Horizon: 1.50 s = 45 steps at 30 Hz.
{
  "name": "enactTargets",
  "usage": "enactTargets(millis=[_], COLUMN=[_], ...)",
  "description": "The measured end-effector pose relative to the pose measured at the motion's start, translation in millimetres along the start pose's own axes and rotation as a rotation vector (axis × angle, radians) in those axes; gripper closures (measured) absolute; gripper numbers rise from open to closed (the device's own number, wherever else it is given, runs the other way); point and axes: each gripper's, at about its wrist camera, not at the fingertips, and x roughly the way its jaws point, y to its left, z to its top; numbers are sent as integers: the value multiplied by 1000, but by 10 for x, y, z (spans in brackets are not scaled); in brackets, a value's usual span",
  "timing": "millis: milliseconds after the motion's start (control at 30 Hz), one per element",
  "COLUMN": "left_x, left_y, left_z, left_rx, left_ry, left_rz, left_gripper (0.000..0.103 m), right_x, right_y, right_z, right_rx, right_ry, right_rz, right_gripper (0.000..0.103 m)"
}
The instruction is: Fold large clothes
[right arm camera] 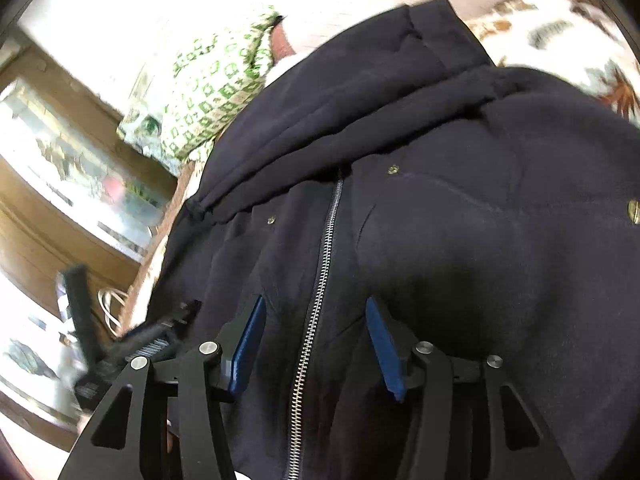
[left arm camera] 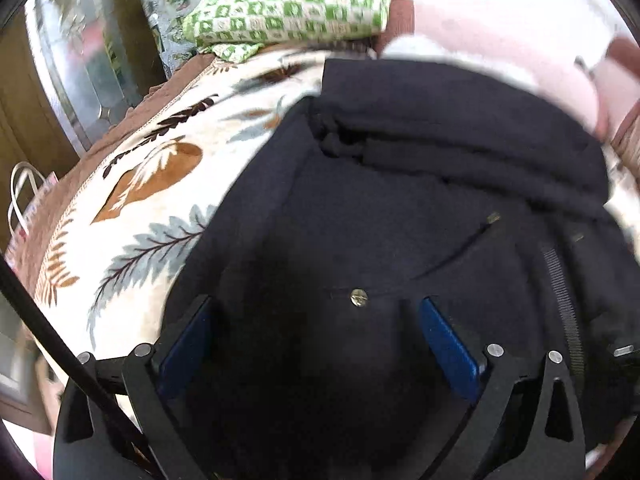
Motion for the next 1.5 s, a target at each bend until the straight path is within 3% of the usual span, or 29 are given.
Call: enactTargets(millis=[100,233,367,467,600,733,833,967,1100,1133,1167,1267,1367,1500], left_x=[-363,-649,-636,-489,-219,-17,230,588,654,650,657,620,561,505], left_y=[188,587,1121,1294,1350,1292,1254,1205,1069,1039,1023,1017,1073,1043], left_z=[17,75,158,206,239,261,338,390,355,339,321,245,147,24], left_rx=[-22,-71,-136,-141,-144,-156,-195,-264,-259,-250,-247,-256,-299,-288], left_ry=[-66,-79,-50,-30,34,57,89,172,193,202,220,259,288,289], left_rz=[-20,22,41,54,-28,-177,-318,-449,-510,-559,-607,-672,-745,-749], left_gripper=[2,2,2,2,2,2,2,2,2,9,24,42,43,42], right_x=[-42,-253,-729,-990,-1181,-1227,-1203,-1043,-974,-971,-957,-941,-923,-885], right_y=[122,87,-80,-349,-815,-1280,-1494,-1601,-1531,-1522,-1505,-1508,-1481,-1388], right_z=[-96,-136,-6,108,165,164,137,115,124,116,118,91,26,-91], right_rx=[-106,-73,1,51,113,216,303,381,367,359,350,381,439,440], right_ry=[-42,-79,-177,-192,-189,-156,-141,-121,-118,-110,-103,-78,-47,-16], right_rz=[-56,-57,-54,-105,-268,-337,-260,-182,-168,-168,-165,-78,84,159], right_gripper=[49,50,48,47,42,38,34,33,29,29,29,29,29,29])
